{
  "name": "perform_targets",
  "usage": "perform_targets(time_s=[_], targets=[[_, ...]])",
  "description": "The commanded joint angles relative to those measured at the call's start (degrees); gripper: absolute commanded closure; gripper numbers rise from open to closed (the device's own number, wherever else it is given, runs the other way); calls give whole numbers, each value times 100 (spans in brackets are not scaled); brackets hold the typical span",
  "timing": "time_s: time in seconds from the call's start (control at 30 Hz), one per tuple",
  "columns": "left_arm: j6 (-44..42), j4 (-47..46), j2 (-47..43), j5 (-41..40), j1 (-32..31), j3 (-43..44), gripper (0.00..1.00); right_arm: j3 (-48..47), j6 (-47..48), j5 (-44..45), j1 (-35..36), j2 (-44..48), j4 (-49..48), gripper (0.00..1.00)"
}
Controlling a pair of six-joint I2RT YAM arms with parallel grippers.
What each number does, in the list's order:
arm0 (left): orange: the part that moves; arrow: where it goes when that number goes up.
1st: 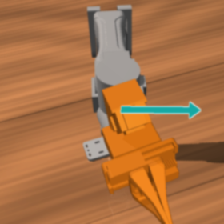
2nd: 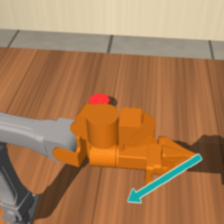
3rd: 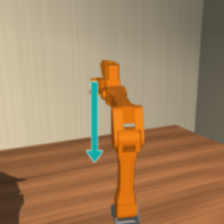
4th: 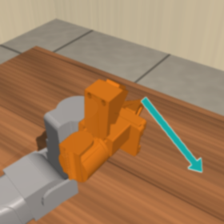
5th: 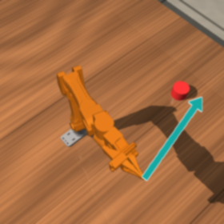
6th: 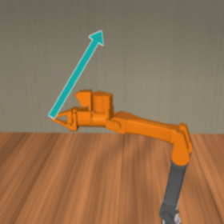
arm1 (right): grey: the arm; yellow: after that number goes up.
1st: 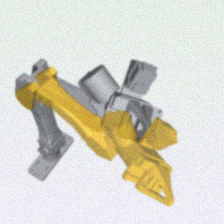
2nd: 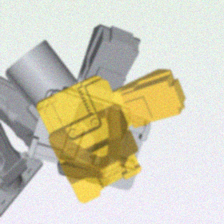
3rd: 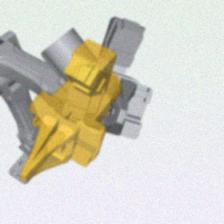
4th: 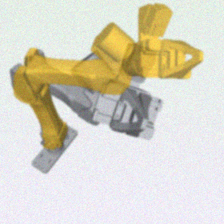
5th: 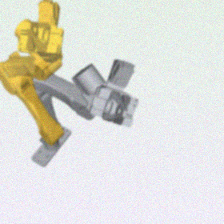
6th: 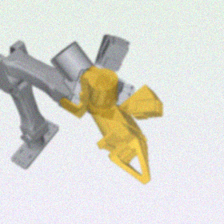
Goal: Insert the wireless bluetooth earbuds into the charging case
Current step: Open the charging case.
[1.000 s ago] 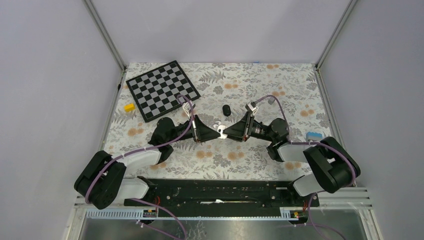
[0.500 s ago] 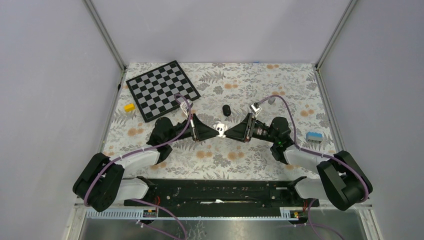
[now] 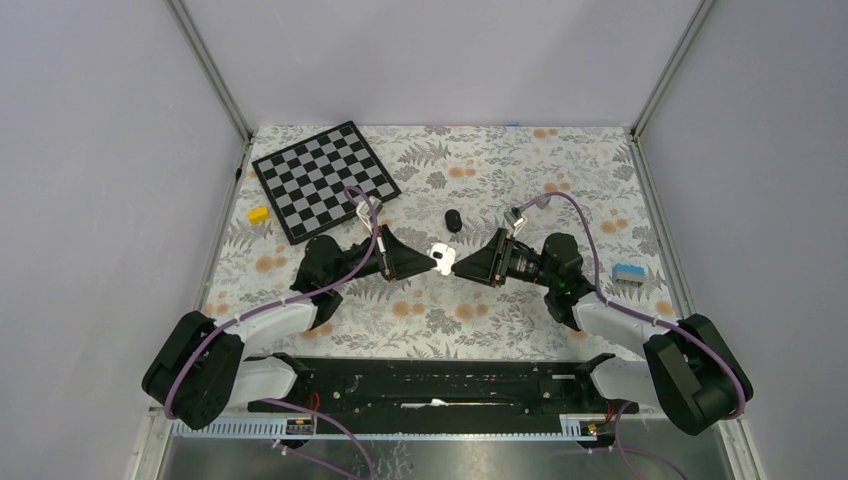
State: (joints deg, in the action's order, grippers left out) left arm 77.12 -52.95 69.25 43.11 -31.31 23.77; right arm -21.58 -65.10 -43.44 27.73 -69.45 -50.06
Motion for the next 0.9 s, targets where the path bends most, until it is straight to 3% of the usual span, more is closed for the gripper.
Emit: perform_targets(time_s=[0.0,0.4,0.57,0.73,0.87], targets=[[200,-731,-118,43,0,5,100,-50,182,57,-19,156,57,39],[337,-955,43,109,53,66,100,74,-333,-244,-57,288,-1343,30],[447,-1104,92,143,63,58,100,153,-861,-224,-56,-70,-2511,30],[707,-1524,212,199,72,36,100,268,-1741,-150,-65,-850,-4518,30],[890,-1788,305,240,86,48,100,260,-1621,-244,-57,-945,-4631,29]])
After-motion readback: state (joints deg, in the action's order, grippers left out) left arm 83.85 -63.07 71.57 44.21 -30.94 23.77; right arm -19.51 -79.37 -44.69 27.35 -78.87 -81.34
